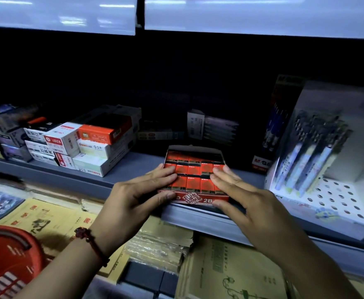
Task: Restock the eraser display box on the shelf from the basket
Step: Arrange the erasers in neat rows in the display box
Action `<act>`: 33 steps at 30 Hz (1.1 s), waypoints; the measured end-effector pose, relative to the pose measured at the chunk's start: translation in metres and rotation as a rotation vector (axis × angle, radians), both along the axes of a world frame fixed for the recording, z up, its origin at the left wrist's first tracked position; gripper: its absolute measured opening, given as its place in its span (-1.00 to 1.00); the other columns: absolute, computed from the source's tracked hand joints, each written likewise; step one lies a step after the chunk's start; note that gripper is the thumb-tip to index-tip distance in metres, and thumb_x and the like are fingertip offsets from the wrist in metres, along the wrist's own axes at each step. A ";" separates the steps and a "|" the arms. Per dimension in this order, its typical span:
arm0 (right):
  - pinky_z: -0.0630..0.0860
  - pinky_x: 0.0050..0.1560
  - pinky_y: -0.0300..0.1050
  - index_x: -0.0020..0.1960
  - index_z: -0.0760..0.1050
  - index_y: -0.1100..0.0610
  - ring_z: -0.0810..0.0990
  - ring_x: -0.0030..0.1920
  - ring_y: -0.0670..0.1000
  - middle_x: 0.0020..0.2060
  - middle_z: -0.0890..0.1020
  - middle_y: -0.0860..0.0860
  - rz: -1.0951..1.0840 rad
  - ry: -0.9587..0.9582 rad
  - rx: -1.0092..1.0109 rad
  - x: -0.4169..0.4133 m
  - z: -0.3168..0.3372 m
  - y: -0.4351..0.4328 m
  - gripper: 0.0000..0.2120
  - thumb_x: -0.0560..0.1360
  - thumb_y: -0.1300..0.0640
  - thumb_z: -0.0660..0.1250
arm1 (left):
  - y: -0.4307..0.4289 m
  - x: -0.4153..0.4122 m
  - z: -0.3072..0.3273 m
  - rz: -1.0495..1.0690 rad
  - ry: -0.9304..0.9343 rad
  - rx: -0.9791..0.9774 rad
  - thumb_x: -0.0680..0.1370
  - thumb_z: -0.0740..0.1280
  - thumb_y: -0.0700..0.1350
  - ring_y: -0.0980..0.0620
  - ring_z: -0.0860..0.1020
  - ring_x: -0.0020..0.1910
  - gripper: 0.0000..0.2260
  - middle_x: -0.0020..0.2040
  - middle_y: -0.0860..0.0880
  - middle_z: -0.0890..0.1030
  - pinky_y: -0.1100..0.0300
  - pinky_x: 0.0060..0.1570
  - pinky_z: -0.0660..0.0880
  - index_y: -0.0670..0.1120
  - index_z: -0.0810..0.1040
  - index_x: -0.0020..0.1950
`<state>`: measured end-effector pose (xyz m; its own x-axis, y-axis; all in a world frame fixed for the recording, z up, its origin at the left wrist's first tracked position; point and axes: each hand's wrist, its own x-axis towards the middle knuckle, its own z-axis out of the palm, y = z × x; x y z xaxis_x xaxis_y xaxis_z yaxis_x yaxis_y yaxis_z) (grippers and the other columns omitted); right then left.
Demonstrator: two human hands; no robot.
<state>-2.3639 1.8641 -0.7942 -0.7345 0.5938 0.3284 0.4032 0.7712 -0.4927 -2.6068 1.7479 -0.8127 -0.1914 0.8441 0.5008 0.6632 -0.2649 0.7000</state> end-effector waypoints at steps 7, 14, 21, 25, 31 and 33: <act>0.04 0.48 -0.50 0.55 0.34 -0.14 0.05 0.54 -0.42 0.51 0.27 -0.38 -0.026 -0.006 0.038 -0.001 -0.001 0.000 -0.48 0.60 -0.09 0.31 | 0.001 -0.002 -0.001 -0.002 -0.009 -0.010 0.49 0.48 -0.05 0.18 0.46 0.44 -0.64 0.34 0.16 0.60 0.18 0.46 0.36 0.01 0.66 0.29; 0.28 0.53 -0.13 0.62 0.19 -0.16 0.16 0.55 -0.25 0.52 0.31 -0.26 -0.099 -0.098 0.178 -0.007 0.003 -0.010 -0.43 0.63 -0.15 0.20 | 0.001 0.013 -0.001 0.109 0.210 0.001 0.56 0.39 0.14 0.16 0.48 0.34 -0.63 0.31 0.22 0.53 0.18 0.37 0.40 0.10 0.59 0.35; 0.28 0.46 -0.23 0.53 0.37 0.03 0.30 0.48 -0.15 0.43 0.39 -0.18 -0.097 -0.122 0.224 -0.016 0.006 -0.014 -0.48 0.67 -0.19 0.08 | 0.004 0.025 -0.006 0.174 0.254 0.021 0.60 0.34 0.14 0.14 0.44 0.41 -0.64 0.39 0.24 0.51 0.19 0.42 0.35 0.11 0.59 0.37; 0.18 0.45 -0.29 0.52 0.40 0.07 0.31 0.48 -0.14 0.43 0.42 -0.14 -0.106 -0.127 0.225 -0.016 0.003 -0.017 -0.46 0.66 -0.19 0.06 | 0.002 0.027 -0.008 0.192 0.238 0.010 0.60 0.31 0.15 0.18 0.40 0.47 -0.63 0.42 0.27 0.49 0.17 0.46 0.34 0.13 0.57 0.39; 0.28 0.44 -0.25 0.50 0.45 0.00 0.33 0.48 -0.19 0.45 0.44 -0.20 -0.141 -0.043 0.177 -0.013 0.002 -0.016 -0.48 0.61 -0.19 0.22 | -0.002 0.024 -0.003 0.165 0.147 0.017 0.56 0.40 0.14 0.26 0.40 0.46 -0.61 0.45 0.25 0.48 0.13 0.44 0.39 0.10 0.60 0.37; 0.24 0.48 -0.27 0.53 0.41 -0.08 0.23 0.52 -0.29 0.51 0.35 -0.28 -0.149 -0.018 0.127 -0.011 0.003 -0.016 -0.45 0.58 -0.23 0.24 | -0.004 0.016 -0.002 0.148 0.162 0.009 0.52 0.42 0.11 0.28 0.40 0.45 -0.55 0.50 0.21 0.42 0.11 0.40 0.44 0.05 0.58 0.40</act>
